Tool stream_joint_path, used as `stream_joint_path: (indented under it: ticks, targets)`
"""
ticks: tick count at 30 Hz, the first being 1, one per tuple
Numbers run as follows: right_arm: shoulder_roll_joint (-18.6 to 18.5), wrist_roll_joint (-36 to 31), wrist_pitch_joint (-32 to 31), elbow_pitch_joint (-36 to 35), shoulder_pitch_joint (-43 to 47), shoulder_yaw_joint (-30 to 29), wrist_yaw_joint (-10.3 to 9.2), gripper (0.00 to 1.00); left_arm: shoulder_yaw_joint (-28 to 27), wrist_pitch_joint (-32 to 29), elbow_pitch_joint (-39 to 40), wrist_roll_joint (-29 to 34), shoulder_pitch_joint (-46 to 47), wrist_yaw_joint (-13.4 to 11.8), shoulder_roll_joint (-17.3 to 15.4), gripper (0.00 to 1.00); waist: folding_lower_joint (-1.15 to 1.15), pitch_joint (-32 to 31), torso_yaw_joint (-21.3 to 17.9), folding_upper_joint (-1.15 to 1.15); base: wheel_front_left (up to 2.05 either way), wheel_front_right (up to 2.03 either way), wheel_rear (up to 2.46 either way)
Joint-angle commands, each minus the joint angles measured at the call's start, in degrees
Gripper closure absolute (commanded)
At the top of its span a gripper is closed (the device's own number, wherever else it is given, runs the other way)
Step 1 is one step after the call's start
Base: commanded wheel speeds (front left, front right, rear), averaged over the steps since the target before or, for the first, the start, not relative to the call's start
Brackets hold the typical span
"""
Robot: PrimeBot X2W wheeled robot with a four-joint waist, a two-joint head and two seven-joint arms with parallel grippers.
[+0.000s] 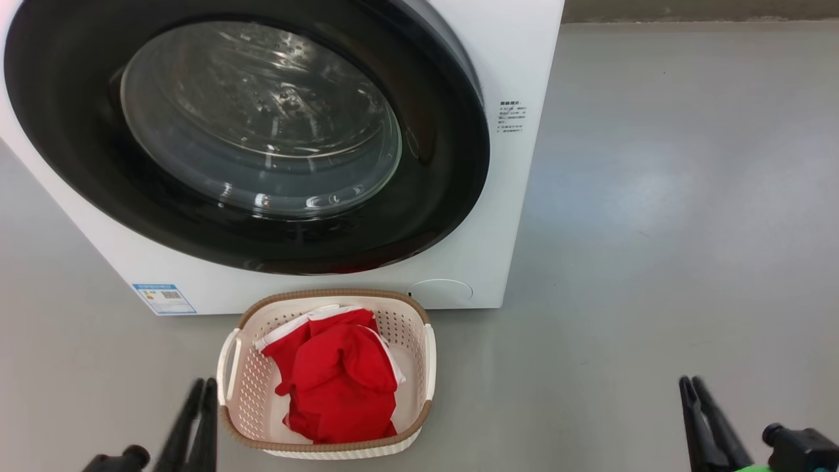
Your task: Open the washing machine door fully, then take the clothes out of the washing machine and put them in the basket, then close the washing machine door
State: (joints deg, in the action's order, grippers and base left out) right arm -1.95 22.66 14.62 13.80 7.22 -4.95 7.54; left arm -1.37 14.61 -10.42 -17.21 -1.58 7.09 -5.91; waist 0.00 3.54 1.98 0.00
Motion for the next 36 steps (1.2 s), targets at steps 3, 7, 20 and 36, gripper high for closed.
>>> stream_joint_path:
  ticks: [3, 7, 20, 36]
  targets:
    - [0.7, 0.1, 0.0, 2.0, 0.0, 0.2, 0.00, 1.00, 0.2, -0.4, -1.9, 0.0, -0.3, 0.0, 0.8, 1.00, 0.00, 0.0, 0.0, 0.00, 0.00, 0.00, 0.00]
    - [0.9, 1.4, -0.4, 3.1, -0.2, 0.2, 0.00, 1.00, 0.2, -0.9, -3.0, -1.4, -0.7, 0.0, 1.5, 1.00, 0.01, -0.1, 0.0, 0.00, 0.00, 0.00, 0.00]
    - [0.6, 9.3, -2.6, 2.9, -1.7, 0.2, -0.01, 1.00, -0.3, -3.1, -3.1, -9.9, 0.3, 0.0, 1.6, 1.00, 0.00, -0.5, -0.3, 0.00, 0.00, 0.00, 0.00]
    - [0.2, 18.3, -5.1, 2.5, -3.5, 0.1, -0.01, 1.00, -1.0, -5.7, -3.3, -19.5, 1.5, 0.1, 1.7, 1.00, 0.00, -0.9, -0.5, 0.00, 0.00, 0.00, 0.00]
